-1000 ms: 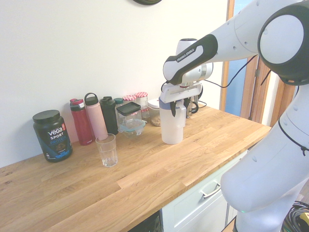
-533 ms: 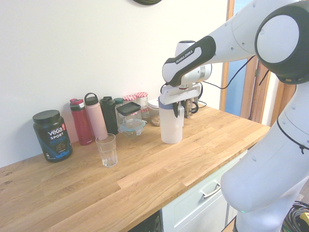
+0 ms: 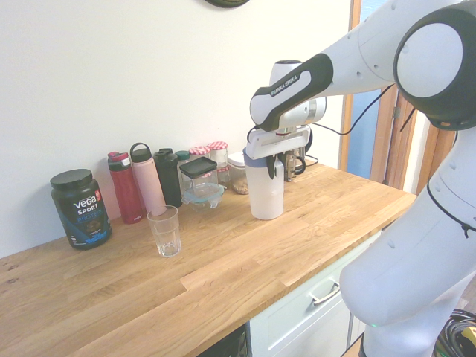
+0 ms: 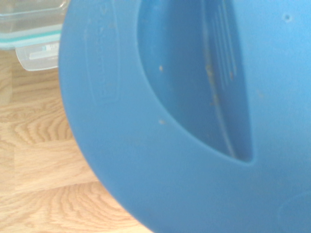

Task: Pour me some water

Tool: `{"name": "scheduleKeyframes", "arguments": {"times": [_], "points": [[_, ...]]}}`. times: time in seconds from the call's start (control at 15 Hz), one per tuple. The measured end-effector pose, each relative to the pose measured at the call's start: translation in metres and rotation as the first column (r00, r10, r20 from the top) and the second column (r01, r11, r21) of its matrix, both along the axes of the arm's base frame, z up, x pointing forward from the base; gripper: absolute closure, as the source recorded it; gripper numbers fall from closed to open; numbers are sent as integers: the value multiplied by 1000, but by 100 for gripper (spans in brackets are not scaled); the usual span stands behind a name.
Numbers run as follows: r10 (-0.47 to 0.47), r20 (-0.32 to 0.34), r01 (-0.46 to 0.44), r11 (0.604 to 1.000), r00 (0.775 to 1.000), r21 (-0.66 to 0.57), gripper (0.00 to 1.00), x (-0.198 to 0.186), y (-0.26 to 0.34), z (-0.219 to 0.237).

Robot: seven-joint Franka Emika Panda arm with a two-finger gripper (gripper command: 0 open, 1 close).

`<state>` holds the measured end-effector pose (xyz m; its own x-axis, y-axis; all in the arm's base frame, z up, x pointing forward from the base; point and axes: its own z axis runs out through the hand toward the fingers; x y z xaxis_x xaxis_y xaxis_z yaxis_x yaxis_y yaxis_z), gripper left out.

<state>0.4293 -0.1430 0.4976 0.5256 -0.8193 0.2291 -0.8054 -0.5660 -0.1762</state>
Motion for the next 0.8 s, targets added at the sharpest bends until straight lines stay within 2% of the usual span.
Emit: {"name": "scheduleKeyframes", "arguments": {"times": [0.27,0.47,0.6,0.8], "points": [[55,38,-54,998,998,-26,100,-22,23,45],[150,45,-149,989,988,-23,100,-38,63,73],[262,27,-262,965,965,-2,100,-42,93,85],[420,-22,-420,908,907,3,100,-36,134,102]]}}
